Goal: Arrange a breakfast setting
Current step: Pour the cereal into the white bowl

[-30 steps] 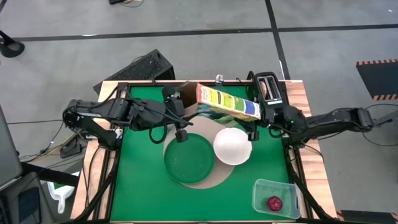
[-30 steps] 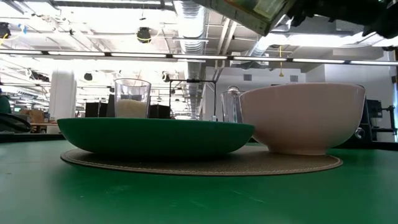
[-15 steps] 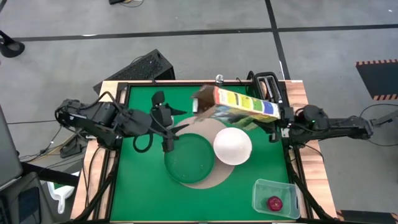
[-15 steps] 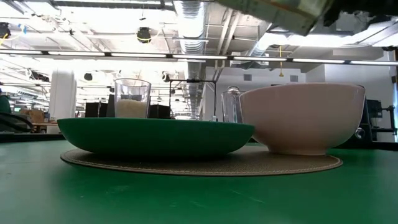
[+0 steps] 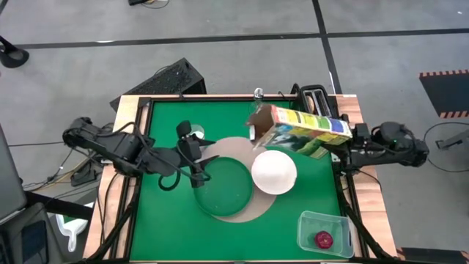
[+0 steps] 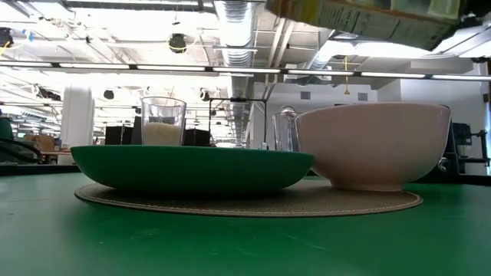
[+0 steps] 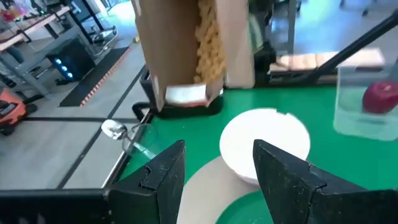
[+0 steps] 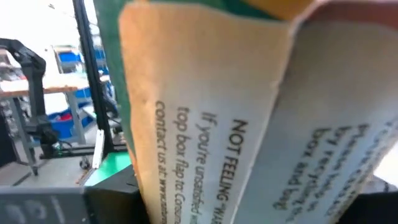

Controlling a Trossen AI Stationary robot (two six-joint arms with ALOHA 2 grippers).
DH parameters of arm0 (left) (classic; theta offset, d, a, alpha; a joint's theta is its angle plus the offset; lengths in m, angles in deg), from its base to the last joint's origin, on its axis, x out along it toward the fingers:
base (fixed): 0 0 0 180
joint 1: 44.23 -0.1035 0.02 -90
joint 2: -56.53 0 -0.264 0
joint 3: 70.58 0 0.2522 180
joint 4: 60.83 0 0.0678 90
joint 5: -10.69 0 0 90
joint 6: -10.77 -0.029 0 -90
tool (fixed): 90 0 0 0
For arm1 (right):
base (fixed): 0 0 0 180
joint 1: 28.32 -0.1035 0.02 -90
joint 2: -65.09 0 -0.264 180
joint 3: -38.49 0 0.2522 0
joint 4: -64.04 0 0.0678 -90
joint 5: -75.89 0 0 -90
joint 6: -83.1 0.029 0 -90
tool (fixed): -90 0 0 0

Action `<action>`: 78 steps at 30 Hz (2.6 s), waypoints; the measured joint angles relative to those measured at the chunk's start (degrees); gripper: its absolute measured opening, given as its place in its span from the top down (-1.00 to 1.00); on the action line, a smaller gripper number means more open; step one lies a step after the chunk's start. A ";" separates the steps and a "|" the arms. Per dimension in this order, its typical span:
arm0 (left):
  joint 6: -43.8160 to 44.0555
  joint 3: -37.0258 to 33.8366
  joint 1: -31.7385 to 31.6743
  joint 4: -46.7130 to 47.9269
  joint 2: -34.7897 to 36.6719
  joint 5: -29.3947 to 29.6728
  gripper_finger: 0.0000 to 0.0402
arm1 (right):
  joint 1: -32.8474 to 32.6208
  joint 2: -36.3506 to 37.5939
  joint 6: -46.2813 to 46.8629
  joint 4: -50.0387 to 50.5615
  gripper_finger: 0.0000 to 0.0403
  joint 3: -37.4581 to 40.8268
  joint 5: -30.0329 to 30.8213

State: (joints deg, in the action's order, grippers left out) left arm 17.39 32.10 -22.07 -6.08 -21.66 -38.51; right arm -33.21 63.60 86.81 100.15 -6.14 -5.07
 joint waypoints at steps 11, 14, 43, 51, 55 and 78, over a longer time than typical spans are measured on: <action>0.32 -14.54 0.24 -12.92 6.23 -1.71 0.12 | 0.04 1.29 3.58 14.49 -0.24 -9.68 -1.57; 0.68 -17.67 0.24 -15.61 7.51 -2.02 0.12 | 0.02 1.31 4.75 18.93 -0.24 -12.30 -2.86; 2.66 -19.85 0.22 -19.05 7.72 -3.00 0.12 | 0.15 1.27 17.45 43.66 -0.24 -17.45 -9.16; 2.91 -19.85 0.22 -19.05 7.70 -2.93 0.12 | 0.15 1.27 18.89 45.45 -0.24 -17.49 -9.16; 2.91 -19.85 0.22 -19.05 7.70 -2.89 0.12 | 0.15 1.24 18.94 45.57 -0.24 -17.47 -9.14; 2.91 -19.85 0.22 -18.87 7.70 -2.89 0.12 | 0.15 -1.82 19.82 46.16 -0.23 -17.43 -9.12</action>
State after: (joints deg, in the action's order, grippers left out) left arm 20.29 12.24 -21.86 -24.96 -13.97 -41.39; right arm -33.05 61.78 106.63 146.31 -23.57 -14.19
